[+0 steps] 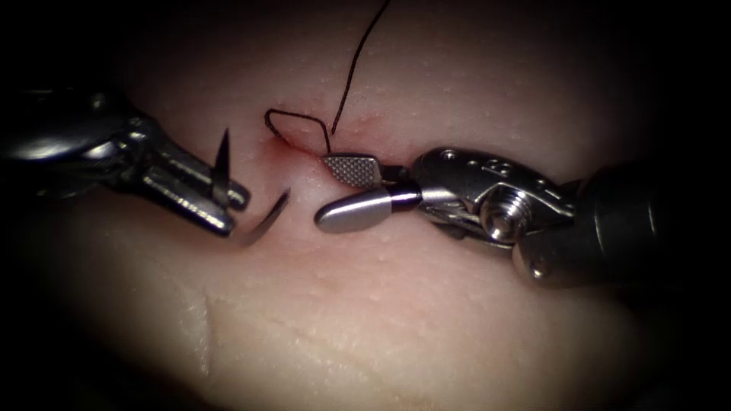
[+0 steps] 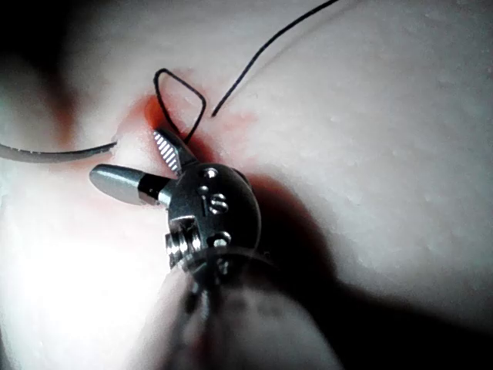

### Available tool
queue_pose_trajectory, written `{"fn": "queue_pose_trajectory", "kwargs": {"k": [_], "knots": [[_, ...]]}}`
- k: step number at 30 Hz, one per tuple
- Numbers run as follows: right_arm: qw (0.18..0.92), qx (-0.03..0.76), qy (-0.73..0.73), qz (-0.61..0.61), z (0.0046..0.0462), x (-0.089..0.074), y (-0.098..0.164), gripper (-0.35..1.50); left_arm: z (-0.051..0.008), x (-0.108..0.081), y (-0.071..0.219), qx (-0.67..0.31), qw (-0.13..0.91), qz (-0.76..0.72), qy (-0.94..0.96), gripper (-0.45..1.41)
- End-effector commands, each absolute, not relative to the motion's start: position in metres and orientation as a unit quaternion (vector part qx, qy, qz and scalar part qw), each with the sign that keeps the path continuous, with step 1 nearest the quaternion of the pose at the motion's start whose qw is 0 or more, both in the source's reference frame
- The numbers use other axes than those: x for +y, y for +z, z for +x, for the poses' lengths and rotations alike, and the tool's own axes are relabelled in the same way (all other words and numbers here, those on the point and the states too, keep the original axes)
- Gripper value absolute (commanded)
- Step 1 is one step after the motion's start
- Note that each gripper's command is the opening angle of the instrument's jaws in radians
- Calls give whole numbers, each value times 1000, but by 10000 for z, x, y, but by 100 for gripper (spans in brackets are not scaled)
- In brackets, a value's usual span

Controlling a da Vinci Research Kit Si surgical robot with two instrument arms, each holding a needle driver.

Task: Wound Closure
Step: Left hand picks up needle and pulls the rest of the way through skin

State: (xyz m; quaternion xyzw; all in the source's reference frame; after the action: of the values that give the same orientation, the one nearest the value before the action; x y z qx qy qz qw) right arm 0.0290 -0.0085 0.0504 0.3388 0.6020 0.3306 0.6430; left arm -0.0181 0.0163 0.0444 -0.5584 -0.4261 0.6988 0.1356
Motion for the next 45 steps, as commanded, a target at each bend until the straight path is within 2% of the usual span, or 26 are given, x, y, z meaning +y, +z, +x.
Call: {"fn": "queue_pose_trajectory", "kwargs": {"k": [1, 4, 5, 13, 15, 27, 34, 45], "knots": [[644, 605, 328, 335, 294, -87, 507, 64, -186, 155, 448, -428, 135, -558, 698, -45], [647, 609, 326, 322, 291, -76, 500, 74, -185, 154, 447, -428, 134, -558, 698, -45], [649, 613, 326, 310, 288, -65, 495, 84, -184, 153, 446, -429, 134, -558, 698, -45], [644, 626, 327, 293, 286, -43, 468, 86, -187, 151, 447, -428, 132, -559, 698, -45], [643, 629, 320, 298, 293, -54, 463, 74, -188, 152, 449, -427, 133, -559, 698, -45], [648, 630, 307, 298, 298, -89, 492, 74, -183, 158, 442, -425, 139, -563, 695, -45], [649, 623, 310, 307, 301, -105, 510, 66, -182, 157, 429, -428, 140, -563, 693, -45], [652, 617, 311, 313, 301, -108, 517, 64, -182, 158, 409, -419, 134, -570, 694, -45]]}}
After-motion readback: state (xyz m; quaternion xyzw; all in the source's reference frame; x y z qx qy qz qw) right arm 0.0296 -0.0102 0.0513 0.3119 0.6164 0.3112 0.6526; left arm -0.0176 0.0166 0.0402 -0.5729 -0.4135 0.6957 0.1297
